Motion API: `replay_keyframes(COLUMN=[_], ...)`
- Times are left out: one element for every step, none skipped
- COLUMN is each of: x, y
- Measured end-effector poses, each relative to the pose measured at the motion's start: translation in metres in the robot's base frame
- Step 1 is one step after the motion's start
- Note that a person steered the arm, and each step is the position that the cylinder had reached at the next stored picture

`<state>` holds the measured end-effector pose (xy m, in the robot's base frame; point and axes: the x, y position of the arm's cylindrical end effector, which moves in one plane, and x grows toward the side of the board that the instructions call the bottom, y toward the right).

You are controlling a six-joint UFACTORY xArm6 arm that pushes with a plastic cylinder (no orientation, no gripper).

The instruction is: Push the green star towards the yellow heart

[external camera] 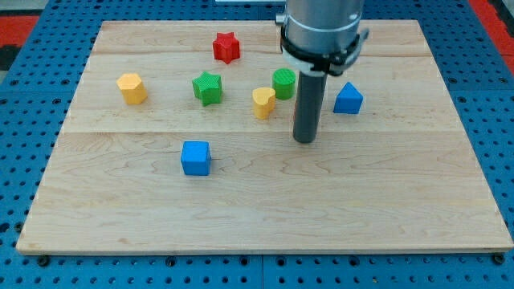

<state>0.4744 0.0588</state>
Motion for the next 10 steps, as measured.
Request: replay_keyframes(x=[0.043, 0.031, 0.021, 0.016, -0.015, -0.046, -0.077, -0.086, -0.086, -0.087], y=[-0.033, -0.061, -0.067, -0.074, -0.103, -0.116, -0.132, -0.141, -0.141, -0.141])
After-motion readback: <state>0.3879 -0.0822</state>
